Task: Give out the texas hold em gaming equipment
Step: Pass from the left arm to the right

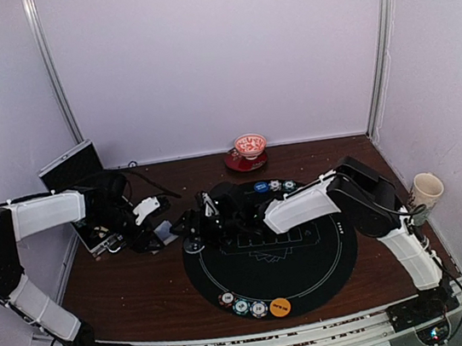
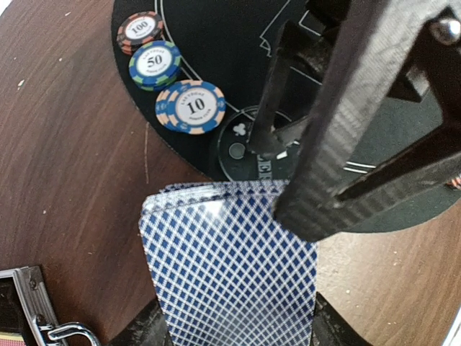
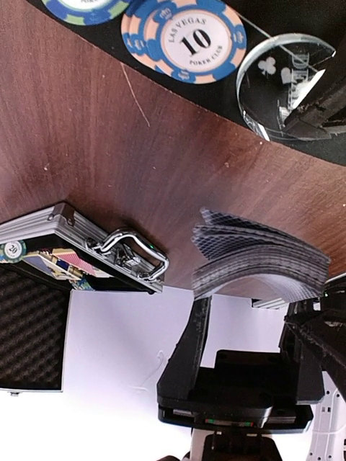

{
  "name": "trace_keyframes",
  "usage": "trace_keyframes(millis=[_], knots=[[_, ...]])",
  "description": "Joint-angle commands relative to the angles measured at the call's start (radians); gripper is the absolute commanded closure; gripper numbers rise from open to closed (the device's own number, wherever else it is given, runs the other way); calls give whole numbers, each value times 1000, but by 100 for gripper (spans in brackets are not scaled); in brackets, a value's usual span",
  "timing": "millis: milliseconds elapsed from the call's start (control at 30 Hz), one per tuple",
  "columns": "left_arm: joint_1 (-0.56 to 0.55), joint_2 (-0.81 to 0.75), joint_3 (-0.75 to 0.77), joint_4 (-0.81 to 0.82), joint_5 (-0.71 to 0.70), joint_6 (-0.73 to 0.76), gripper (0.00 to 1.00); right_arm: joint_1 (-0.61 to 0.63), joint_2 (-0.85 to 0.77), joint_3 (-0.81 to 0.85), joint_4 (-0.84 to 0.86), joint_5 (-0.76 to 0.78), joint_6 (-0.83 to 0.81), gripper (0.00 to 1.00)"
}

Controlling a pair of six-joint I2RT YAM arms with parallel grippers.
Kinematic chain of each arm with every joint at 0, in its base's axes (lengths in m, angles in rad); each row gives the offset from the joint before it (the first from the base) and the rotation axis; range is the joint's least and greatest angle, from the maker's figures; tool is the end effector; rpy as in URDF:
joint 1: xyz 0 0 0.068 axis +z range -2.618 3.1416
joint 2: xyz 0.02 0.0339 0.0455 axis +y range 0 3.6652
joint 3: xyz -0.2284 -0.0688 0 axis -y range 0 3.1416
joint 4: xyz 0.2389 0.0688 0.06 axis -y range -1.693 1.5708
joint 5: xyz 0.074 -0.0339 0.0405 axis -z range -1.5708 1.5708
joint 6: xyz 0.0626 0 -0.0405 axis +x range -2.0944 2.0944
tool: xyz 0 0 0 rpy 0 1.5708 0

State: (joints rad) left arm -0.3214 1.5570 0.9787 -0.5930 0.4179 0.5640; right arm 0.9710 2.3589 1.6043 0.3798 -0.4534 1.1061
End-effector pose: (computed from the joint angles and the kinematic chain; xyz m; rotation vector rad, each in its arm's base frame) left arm 0.2773 -0.1191 0.1407 1.2406 2.3508 -0.4939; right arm 0.2699 0.4433 0.1069 -0.2103 2.3751 1.6583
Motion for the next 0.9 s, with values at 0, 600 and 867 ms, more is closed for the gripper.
trace_keyframes(millis=[0, 600, 867], knots=[[-2, -44, -28, 33, 67, 15, 41, 13, 25, 20, 72, -23, 40, 19], [-53, -110, -110, 69, 77, 33, 39, 40, 81, 53, 127, -82, 94, 43], [-83, -127, -143, 98, 37, 31, 39, 47, 83, 46, 174, -120, 116, 59]])
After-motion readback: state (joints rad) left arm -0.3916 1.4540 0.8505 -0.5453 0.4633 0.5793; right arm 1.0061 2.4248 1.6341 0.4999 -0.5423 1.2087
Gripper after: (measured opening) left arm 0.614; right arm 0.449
